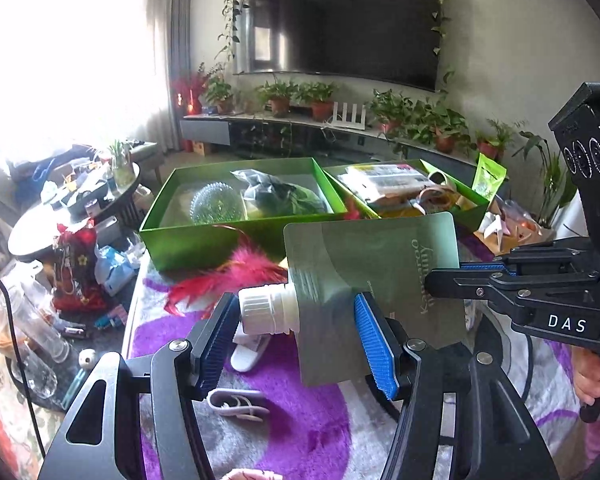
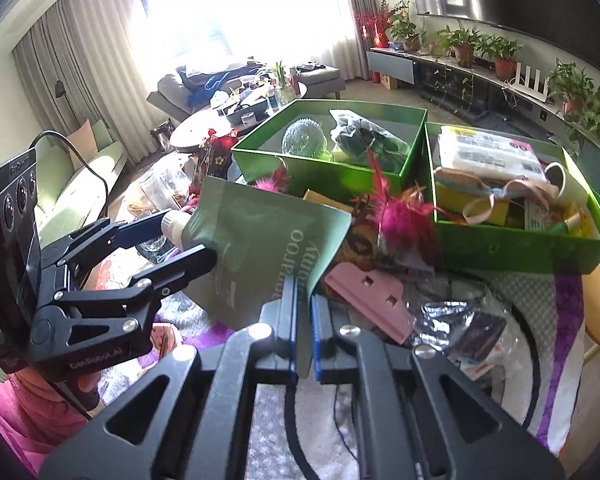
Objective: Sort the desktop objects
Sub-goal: 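Carry the green pouch with the right gripper over the green box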
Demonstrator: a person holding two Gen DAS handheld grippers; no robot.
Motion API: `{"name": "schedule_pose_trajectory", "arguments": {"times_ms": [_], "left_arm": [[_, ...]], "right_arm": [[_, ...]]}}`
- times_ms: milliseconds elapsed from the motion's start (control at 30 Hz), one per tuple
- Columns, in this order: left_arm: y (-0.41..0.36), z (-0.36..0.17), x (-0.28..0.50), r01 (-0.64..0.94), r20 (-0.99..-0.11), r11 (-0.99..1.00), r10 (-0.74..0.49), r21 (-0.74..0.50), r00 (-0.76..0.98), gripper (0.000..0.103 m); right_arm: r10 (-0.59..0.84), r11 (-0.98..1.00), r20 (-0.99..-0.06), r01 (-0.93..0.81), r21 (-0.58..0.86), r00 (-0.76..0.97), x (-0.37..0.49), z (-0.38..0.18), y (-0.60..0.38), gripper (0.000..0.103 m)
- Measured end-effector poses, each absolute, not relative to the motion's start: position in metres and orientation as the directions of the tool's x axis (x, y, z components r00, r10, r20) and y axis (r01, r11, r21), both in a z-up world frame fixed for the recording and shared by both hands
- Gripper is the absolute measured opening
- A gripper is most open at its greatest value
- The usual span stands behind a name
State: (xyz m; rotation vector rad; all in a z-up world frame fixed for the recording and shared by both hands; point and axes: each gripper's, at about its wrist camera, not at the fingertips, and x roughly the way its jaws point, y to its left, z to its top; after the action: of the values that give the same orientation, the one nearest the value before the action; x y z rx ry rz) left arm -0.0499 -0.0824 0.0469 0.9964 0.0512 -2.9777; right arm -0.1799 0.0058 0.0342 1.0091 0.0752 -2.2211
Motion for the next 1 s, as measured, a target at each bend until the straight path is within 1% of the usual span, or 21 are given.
{"name": "schedule_pose_trajectory", "arguments": {"times_ms": [533,1000], "left_arm": [[-0.103,0.061,-0.08,0.033,-0.563,-0.999,-0.032,0.008,-0.826,0.06],[-0.122,0.059,-0.103,0.044,-0.556,-0.999,-0.033,-0.006,-0.83,0.06]], "right_arm": [[-0.573,-0.754,-0.67,0.624,0.205,-0.472,-0.216,0.049,-0.017,0.008],[-0.568,-0.754,-0.669,0.629,0.19,-0.479,-0.239,0.05,-0.032,0.008]]}}
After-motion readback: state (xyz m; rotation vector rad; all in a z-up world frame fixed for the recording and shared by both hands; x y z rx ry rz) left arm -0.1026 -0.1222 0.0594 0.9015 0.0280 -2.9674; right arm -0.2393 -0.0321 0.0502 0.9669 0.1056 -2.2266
